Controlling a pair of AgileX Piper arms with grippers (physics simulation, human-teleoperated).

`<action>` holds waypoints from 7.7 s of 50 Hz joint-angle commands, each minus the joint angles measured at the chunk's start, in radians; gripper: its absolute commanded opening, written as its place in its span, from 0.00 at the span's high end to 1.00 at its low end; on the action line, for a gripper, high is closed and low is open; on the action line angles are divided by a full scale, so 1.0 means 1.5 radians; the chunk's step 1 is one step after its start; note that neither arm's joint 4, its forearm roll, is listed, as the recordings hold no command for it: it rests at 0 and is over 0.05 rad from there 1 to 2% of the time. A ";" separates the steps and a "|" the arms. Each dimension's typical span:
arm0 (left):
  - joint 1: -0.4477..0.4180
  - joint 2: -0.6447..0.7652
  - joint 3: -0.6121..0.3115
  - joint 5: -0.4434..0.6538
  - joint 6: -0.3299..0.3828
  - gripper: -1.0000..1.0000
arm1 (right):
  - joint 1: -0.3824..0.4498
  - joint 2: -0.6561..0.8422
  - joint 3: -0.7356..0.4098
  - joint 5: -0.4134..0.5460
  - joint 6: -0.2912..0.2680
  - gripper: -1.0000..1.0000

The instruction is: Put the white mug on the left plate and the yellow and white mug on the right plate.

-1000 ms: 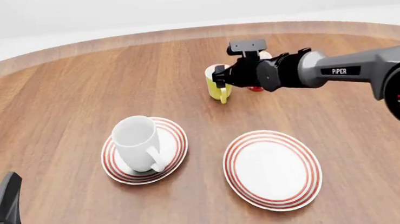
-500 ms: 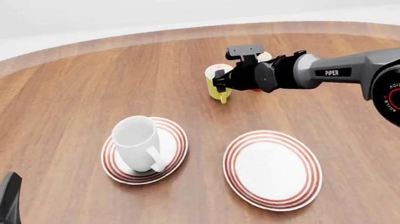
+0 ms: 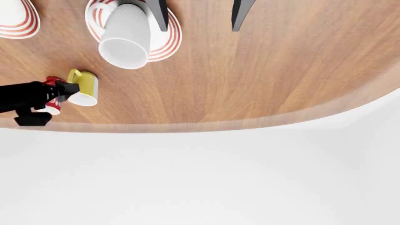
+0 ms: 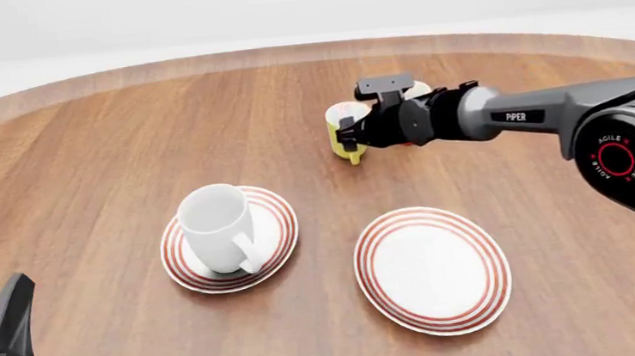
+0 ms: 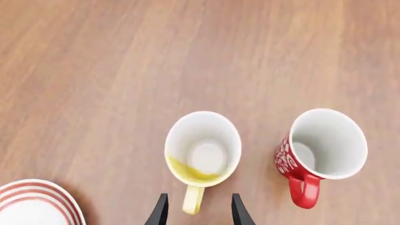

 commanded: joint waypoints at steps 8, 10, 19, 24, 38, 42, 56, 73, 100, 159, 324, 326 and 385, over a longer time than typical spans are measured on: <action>0.000 0.000 0.000 0.000 0.000 0.00 | 0.001 0.021 -0.025 0.036 -0.003 0.00; 0.000 0.000 0.000 0.000 0.000 0.00 | 0.001 0.025 -0.029 0.039 -0.005 0.00; 0.000 0.000 0.000 0.000 0.000 0.00 | -0.003 0.036 -0.046 0.058 -0.013 0.00; 0.000 0.000 0.000 0.000 0.000 0.00 | -0.008 0.037 -0.048 0.065 -0.019 0.00; 0.000 0.000 0.000 0.000 0.000 0.00 | -0.016 0.050 -0.064 0.089 -0.046 0.00; 0.000 0.000 0.000 0.000 0.000 0.00 | -0.018 0.055 -0.071 0.094 -0.048 0.00; 0.000 0.000 0.000 0.000 0.000 0.00 | -0.013 0.064 -0.085 0.104 -0.038 0.00; 0.000 0.000 0.000 0.000 0.000 0.00 | -0.009 0.060 -0.078 0.102 -0.034 1.00; 0.000 0.000 0.000 0.000 0.000 0.00 | -0.020 -0.011 -0.016 0.077 -0.037 1.00; 0.000 0.000 0.000 0.000 0.000 0.00 | -0.053 -0.546 0.491 0.024 -0.056 1.00; 0.000 0.000 0.000 0.000 0.000 0.00 | 0.069 -0.687 0.752 0.018 -0.077 1.00; 0.000 0.000 0.000 0.000 0.000 0.00 | 0.070 -0.681 0.753 0.015 -0.077 1.00; 0.000 0.000 0.000 0.000 0.000 0.00 | 0.069 -0.627 0.775 -0.035 -0.063 1.00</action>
